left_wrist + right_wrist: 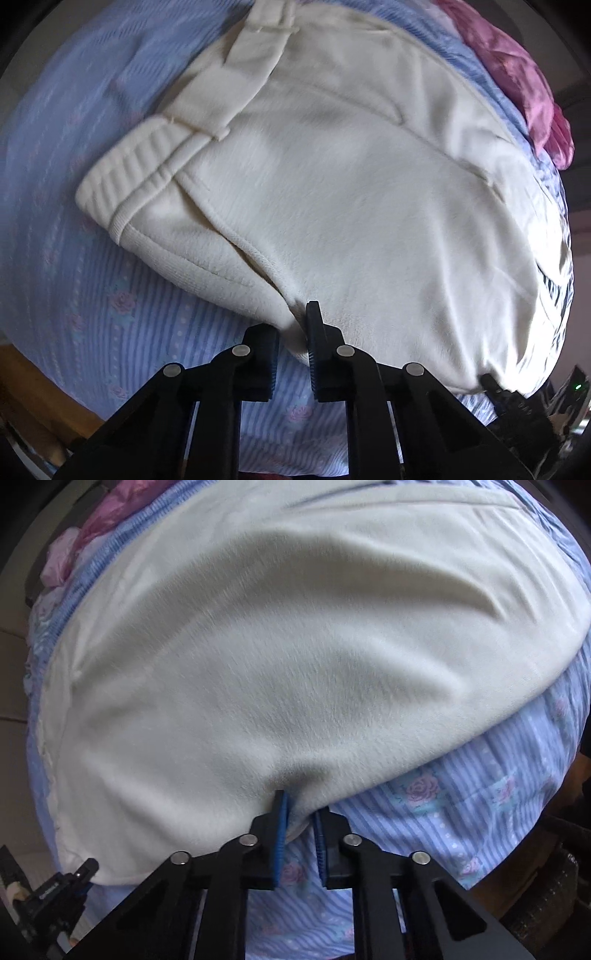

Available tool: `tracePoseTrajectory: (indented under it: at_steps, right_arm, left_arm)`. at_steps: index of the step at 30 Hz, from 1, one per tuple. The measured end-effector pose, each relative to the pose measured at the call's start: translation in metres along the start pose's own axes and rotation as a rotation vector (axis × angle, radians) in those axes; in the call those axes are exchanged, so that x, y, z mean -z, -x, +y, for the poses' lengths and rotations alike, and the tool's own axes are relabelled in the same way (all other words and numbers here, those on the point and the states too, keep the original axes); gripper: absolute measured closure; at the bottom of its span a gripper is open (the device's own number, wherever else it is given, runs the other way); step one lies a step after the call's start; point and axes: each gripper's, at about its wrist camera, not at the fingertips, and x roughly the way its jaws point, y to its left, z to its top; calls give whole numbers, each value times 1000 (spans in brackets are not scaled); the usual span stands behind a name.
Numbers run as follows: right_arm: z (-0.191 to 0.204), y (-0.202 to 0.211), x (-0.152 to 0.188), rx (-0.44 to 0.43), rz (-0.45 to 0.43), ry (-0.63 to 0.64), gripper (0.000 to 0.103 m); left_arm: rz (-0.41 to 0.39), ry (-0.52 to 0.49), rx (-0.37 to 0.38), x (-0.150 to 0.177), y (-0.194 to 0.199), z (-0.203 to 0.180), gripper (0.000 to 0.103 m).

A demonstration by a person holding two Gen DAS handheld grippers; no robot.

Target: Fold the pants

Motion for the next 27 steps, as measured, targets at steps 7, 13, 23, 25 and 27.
tracePoseTrajectory:
  at_steps: [7, 13, 23, 25, 27]
  right_arm:
    - [13, 56, -15, -48, -114, 95, 92]
    - [32, 114, -39, -119, -217, 98, 93]
    - [92, 147, -139, -184, -313, 143, 93]
    - [105, 142, -163, -179, -315, 166, 93]
    - [116, 134, -187, -181, -320, 178, 93]
  left_arm:
    - [-111, -18, 25, -8, 51, -11, 90]
    - [-241, -14, 59, -35, 104, -36, 91]
    - [-351, -50, 67, -143, 126, -94, 91]
    - [-360, -67, 56, -170, 118, -108, 91]
    - [-364, -82, 42, -192, 109, -120, 91]
